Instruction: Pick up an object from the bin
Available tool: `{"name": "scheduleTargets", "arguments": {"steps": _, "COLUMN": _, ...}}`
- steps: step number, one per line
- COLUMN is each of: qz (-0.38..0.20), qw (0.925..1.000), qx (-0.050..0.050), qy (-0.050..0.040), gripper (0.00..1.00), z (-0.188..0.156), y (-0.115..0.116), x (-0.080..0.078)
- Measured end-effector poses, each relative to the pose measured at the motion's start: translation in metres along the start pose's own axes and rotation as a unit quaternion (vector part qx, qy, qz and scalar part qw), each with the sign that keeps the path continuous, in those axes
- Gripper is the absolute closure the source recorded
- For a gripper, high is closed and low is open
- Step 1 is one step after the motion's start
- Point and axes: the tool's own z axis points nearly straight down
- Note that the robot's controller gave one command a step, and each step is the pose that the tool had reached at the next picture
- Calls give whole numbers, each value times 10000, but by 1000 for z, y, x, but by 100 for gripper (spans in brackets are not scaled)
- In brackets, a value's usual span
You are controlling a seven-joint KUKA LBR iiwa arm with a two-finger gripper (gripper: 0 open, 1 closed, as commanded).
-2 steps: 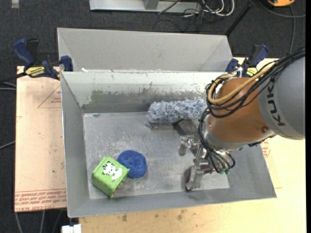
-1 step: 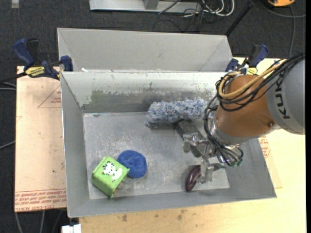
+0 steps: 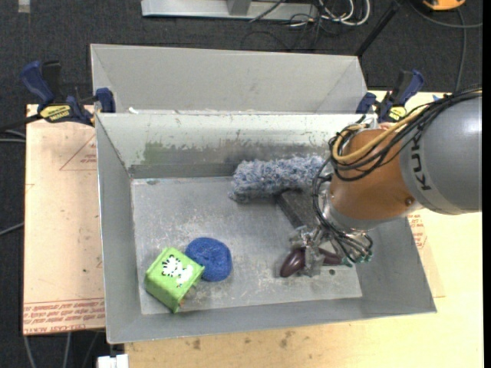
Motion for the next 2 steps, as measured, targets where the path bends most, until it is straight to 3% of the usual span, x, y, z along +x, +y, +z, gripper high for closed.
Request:
{"name": "scheduleTargets", "arguments": {"steps": 1, "qz": 1, "qw": 10000, "qx": 0, "qy": 0, "gripper": 100, "z": 0, "y": 0, "x": 0}}
{"name": "scheduleTargets", "arguments": {"steps": 2, "qz": 138, "qw": 9999, "qx": 19, "qy": -47, "gripper": 100, "z": -172, "y": 7, "x": -17}}
